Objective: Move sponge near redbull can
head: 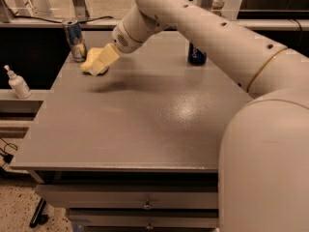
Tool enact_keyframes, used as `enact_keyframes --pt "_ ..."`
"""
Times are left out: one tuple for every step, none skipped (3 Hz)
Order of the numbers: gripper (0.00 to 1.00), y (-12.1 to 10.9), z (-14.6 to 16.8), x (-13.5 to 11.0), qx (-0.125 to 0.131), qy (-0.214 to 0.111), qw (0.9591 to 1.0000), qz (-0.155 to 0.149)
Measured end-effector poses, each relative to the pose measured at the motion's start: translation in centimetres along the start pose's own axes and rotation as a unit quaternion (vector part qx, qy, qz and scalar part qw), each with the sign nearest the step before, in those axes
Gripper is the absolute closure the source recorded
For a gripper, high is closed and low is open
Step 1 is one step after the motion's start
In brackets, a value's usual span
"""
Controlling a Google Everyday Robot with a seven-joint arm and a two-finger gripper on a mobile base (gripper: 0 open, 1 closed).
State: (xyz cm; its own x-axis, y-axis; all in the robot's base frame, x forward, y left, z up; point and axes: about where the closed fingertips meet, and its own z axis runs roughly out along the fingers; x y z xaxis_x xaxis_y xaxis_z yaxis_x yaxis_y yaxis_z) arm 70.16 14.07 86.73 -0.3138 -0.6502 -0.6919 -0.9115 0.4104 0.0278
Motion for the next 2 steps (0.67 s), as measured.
enact_keyframes --pt "0.0 0.5 -2.7 2.0 -0.023 -0.037 0.999 -0.002" --pt "0.0 0.1 -5.8 4.6 -0.035 -0.076 0.9964 -0.01"
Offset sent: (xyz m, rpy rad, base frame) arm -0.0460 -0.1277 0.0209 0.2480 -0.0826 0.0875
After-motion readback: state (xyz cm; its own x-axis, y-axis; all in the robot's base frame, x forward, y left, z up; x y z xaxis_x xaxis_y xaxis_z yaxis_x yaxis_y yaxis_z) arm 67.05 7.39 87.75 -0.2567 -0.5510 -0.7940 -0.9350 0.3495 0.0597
